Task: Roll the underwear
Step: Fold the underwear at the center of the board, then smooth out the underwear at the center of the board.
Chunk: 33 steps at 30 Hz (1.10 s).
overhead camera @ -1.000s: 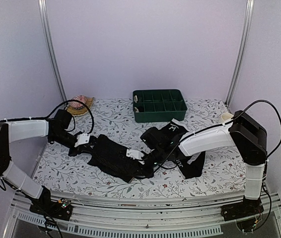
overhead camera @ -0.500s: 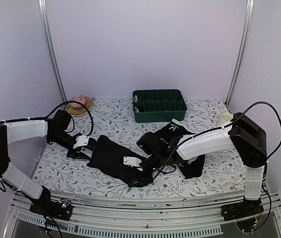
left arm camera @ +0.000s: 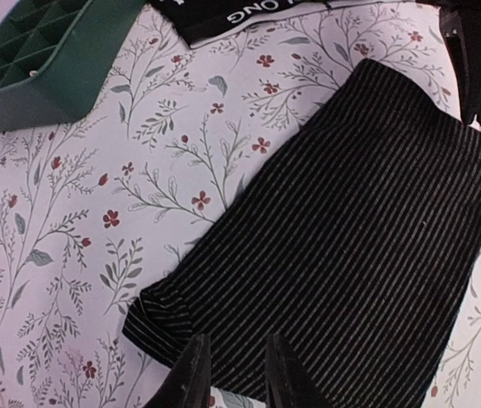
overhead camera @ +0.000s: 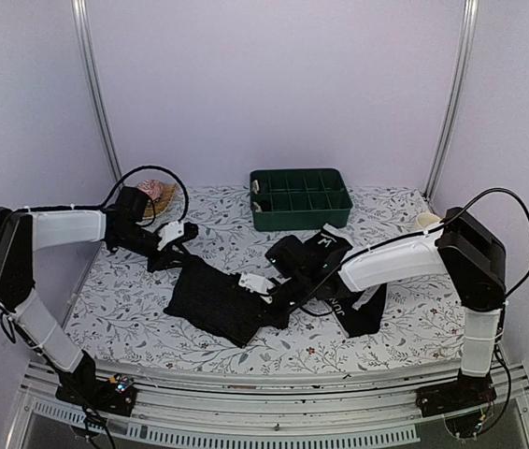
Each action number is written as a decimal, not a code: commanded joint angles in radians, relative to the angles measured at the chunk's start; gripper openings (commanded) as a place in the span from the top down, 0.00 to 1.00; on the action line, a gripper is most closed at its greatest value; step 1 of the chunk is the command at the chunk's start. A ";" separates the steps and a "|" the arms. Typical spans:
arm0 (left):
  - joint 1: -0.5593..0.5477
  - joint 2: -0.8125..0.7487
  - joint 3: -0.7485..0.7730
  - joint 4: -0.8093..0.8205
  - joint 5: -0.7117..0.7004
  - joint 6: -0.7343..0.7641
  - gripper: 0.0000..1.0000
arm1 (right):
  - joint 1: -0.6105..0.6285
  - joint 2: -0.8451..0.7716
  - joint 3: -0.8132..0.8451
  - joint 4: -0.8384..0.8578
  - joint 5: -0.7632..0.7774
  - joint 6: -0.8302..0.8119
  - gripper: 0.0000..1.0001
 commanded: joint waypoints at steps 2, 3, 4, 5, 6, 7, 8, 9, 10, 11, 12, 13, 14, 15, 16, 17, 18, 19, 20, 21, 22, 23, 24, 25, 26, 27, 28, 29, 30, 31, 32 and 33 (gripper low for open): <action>-0.084 0.105 0.072 0.109 -0.103 -0.164 0.82 | -0.075 -0.065 -0.019 0.077 0.071 0.123 0.91; -0.091 0.129 0.089 0.115 -0.120 -0.188 0.84 | -0.079 -0.060 -0.018 0.079 0.082 0.136 0.91; -0.096 0.148 0.107 0.116 -0.132 -0.204 0.87 | -0.082 -0.047 -0.013 0.075 0.093 0.144 0.92; -0.097 0.170 0.123 0.116 -0.142 -0.217 0.88 | -0.083 -0.040 -0.006 0.069 0.100 0.154 0.92; -0.097 0.187 0.137 0.116 -0.152 -0.226 0.90 | -0.085 -0.026 0.001 0.059 0.104 0.160 0.92; -0.098 0.201 0.149 0.118 -0.161 -0.234 0.91 | -0.085 -0.006 0.009 0.047 0.110 0.167 0.92; -0.098 0.214 0.152 0.123 -0.170 -0.240 0.92 | -0.085 0.013 0.018 0.035 0.120 0.171 0.93; -0.098 0.224 0.153 0.132 -0.186 -0.250 0.92 | -0.085 0.033 0.029 0.020 0.134 0.179 0.94; -0.100 0.236 0.153 0.145 -0.206 -0.261 0.93 | -0.085 0.050 0.044 0.004 0.148 0.191 0.96; -0.100 0.248 0.155 0.152 -0.224 -0.270 0.93 | -0.086 0.066 0.052 -0.010 0.158 0.199 0.96; -0.101 0.265 0.158 0.156 -0.239 -0.277 0.94 | -0.085 0.078 0.055 -0.021 0.165 0.209 0.96; -0.101 0.278 0.160 0.164 -0.258 -0.287 0.94 | -0.085 0.086 0.056 -0.029 0.170 0.216 0.96; -0.102 0.292 0.163 0.171 -0.275 -0.295 0.95 | -0.085 0.091 0.054 -0.035 0.176 0.226 0.96; -0.101 0.308 0.168 0.175 -0.289 -0.304 0.95 | -0.088 0.095 0.054 -0.043 0.185 0.232 0.96; -0.101 0.326 0.176 0.175 -0.304 -0.310 0.95 | -0.088 0.099 0.053 -0.050 0.193 0.241 0.96; -0.104 0.341 0.184 0.177 -0.330 -0.317 0.97 | -0.087 0.101 0.052 -0.057 0.197 0.248 0.96; -0.106 0.349 0.192 0.176 -0.354 -0.325 0.98 | -0.087 0.102 0.051 -0.062 0.202 0.253 0.96; -0.109 0.386 0.199 0.174 -0.377 -0.327 0.99 | -0.087 0.103 0.048 -0.066 0.208 0.278 0.96; -0.110 0.400 0.201 0.174 -0.400 -0.327 0.99 | -0.087 0.106 0.049 -0.074 0.212 0.289 0.96; -0.110 0.406 0.202 0.175 -0.418 -0.328 0.99 | -0.087 0.110 0.049 -0.081 0.215 0.297 0.96; -0.110 0.411 0.202 0.175 -0.434 -0.328 1.00 | -0.088 0.111 0.048 -0.087 0.223 0.297 0.96; -0.110 0.412 0.201 0.175 -0.449 -0.329 1.00 | -0.087 0.112 0.048 -0.093 0.240 0.298 0.96; -0.110 0.411 0.198 0.177 -0.461 -0.330 1.00 | -0.087 0.110 0.048 -0.099 0.257 0.297 0.96; -0.110 0.410 0.194 0.179 -0.472 -0.331 1.00 | -0.088 0.108 0.050 -0.104 0.269 0.294 0.96; -0.110 0.408 0.189 0.182 -0.476 -0.332 1.00 | -0.087 0.099 0.051 -0.108 0.280 0.289 0.96; -0.110 0.403 0.182 0.184 -0.480 -0.333 1.00 | -0.087 0.088 0.051 -0.108 0.291 0.284 0.96; -0.110 0.396 0.175 0.189 -0.485 -0.332 1.00 | -0.088 0.075 0.049 -0.107 0.305 0.277 0.96; -0.110 0.386 0.166 0.193 -0.485 -0.332 1.00 | -0.088 0.062 0.047 -0.109 0.319 0.273 0.96; -0.108 0.376 0.156 0.197 -0.485 -0.333 1.00 | -0.087 0.050 0.044 -0.110 0.333 0.268 0.96; -0.107 0.372 0.148 0.206 -0.485 -0.338 1.00 | -0.088 0.038 0.040 -0.109 0.348 0.264 0.96; -0.107 0.341 0.142 0.209 -0.487 -0.345 0.99 | -0.088 0.024 0.038 -0.108 0.359 0.265 0.95; -0.106 0.321 0.137 0.213 -0.485 -0.353 0.96 | -0.087 0.014 0.037 -0.103 0.364 0.253 0.93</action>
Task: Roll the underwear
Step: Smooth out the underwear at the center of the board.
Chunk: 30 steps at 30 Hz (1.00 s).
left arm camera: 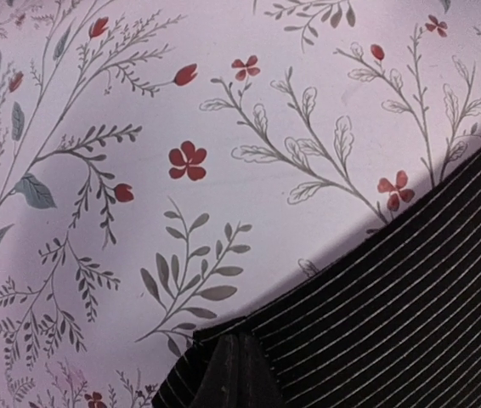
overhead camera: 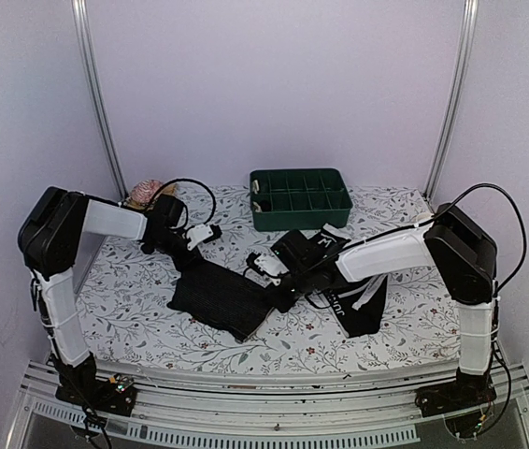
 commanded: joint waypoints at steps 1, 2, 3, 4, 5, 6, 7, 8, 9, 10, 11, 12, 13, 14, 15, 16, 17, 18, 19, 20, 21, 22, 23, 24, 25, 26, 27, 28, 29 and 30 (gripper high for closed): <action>0.005 -0.071 -0.046 0.001 -0.064 -0.040 0.90 | -0.003 -0.069 -0.017 -0.063 0.094 -0.047 0.89; 0.006 -0.086 -0.051 0.013 -0.072 -0.052 0.83 | -0.004 -0.079 -0.022 -0.055 0.095 -0.054 0.84; 0.008 -0.101 -0.055 0.033 -0.084 -0.065 0.73 | -0.004 -0.092 -0.026 -0.045 0.094 -0.062 0.78; 0.011 -0.113 -0.056 0.048 -0.093 -0.077 0.63 | -0.002 -0.104 -0.033 -0.036 0.093 -0.068 0.74; 0.016 -0.126 -0.056 0.059 -0.098 -0.087 0.55 | -0.002 -0.115 -0.039 -0.027 0.090 -0.081 0.70; 0.020 -0.140 -0.055 0.068 -0.099 -0.096 0.51 | -0.001 -0.127 -0.045 -0.022 0.089 -0.090 0.68; 0.025 -0.155 -0.056 0.078 -0.100 -0.102 0.45 | 0.001 -0.138 -0.052 -0.014 0.088 -0.096 0.66; 0.031 -0.173 -0.061 0.087 -0.096 -0.104 0.41 | 0.004 -0.151 -0.060 -0.007 0.085 -0.106 0.63; 0.035 -0.190 -0.067 0.093 -0.093 -0.102 0.39 | 0.012 -0.164 -0.070 0.001 0.083 -0.114 0.62; 0.037 -0.214 -0.076 0.094 -0.081 -0.095 0.38 | 0.023 -0.175 -0.078 0.012 0.084 -0.128 0.62; 0.040 -0.243 -0.090 0.087 -0.054 -0.071 0.38 | 0.039 -0.187 -0.087 0.020 0.090 -0.151 0.61; 0.041 -0.277 -0.115 0.079 -0.009 -0.039 0.38 | 0.058 -0.195 -0.090 0.026 0.095 -0.168 0.61; 0.041 -0.317 -0.151 0.078 0.029 0.003 0.38 | 0.080 -0.200 -0.091 0.031 0.100 -0.192 0.61; 0.038 -0.358 -0.188 0.077 0.063 0.047 0.39 | 0.103 -0.205 -0.091 0.033 0.102 -0.209 0.61; 0.033 -0.398 -0.228 0.075 0.091 0.089 0.40 | 0.122 -0.205 -0.091 0.036 0.096 -0.232 0.61; 0.027 -0.438 -0.264 0.069 0.116 0.135 0.42 | 0.138 -0.204 -0.091 0.038 0.087 -0.245 0.62; 0.021 -0.471 -0.300 0.062 0.140 0.175 0.44 | 0.149 -0.201 -0.091 0.042 0.077 -0.256 0.63; 0.016 -0.503 -0.334 0.057 0.161 0.207 0.48 | 0.156 -0.197 -0.091 0.044 0.070 -0.263 0.65; 0.011 -0.526 -0.361 0.047 0.185 0.243 0.54 | 0.158 -0.189 -0.088 0.043 0.062 -0.263 0.67; 0.007 -0.544 -0.382 0.031 0.201 0.266 0.61 | 0.158 -0.180 -0.084 0.041 0.053 -0.261 0.70; 0.004 -0.555 -0.398 0.013 0.215 0.287 0.66 | 0.160 -0.170 -0.080 0.039 0.039 -0.261 0.72; 0.001 -0.560 -0.414 -0.002 0.223 0.305 0.70 | 0.161 -0.159 -0.076 0.037 0.019 -0.264 0.74; -0.003 -0.563 -0.428 -0.012 0.226 0.319 0.75 | 0.163 -0.147 -0.072 0.034 -0.004 -0.268 0.75; -0.006 -0.560 -0.442 -0.018 0.225 0.332 0.80 | 0.168 -0.135 -0.067 0.028 -0.027 -0.272 0.76; -0.012 -0.555 -0.458 -0.021 0.220 0.343 0.83 | 0.174 -0.122 -0.060 0.020 -0.039 -0.278 0.77; -0.015 -0.543 -0.468 -0.022 0.212 0.350 0.86 | 0.183 -0.111 -0.053 0.014 -0.051 -0.282 0.78; -0.017 -0.530 -0.475 -0.021 0.204 0.356 0.90 | 0.190 -0.101 -0.049 0.008 -0.054 -0.288 0.78; -0.019 -0.515 -0.479 -0.018 0.195 0.358 0.91 | 0.198 -0.091 -0.042 0.000 -0.055 -0.293 0.78; -0.020 -0.498 -0.480 -0.014 0.183 0.357 0.91 | 0.202 -0.077 -0.034 -0.007 -0.054 -0.298 0.78; -0.022 -0.481 -0.479 -0.010 0.168 0.355 0.92 | 0.205 -0.063 -0.025 -0.017 -0.054 -0.301 0.79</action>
